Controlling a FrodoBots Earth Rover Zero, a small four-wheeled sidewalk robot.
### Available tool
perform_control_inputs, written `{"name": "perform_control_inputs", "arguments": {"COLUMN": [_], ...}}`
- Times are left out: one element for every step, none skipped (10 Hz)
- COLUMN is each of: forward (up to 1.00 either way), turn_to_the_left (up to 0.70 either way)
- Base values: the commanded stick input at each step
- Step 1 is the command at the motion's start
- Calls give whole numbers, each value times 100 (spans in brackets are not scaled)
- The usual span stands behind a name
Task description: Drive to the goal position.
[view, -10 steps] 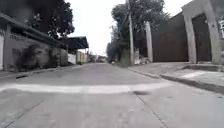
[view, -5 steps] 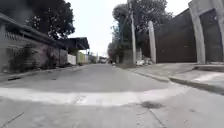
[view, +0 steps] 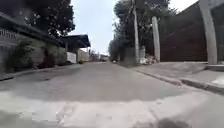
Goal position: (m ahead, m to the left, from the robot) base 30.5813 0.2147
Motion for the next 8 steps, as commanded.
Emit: {"name": "perform_control_inputs", "arguments": {"forward": [100,100,100,100,100,100,100,100], "turn_to_the_left": [0,0,0,0,0,0,0,0]}}
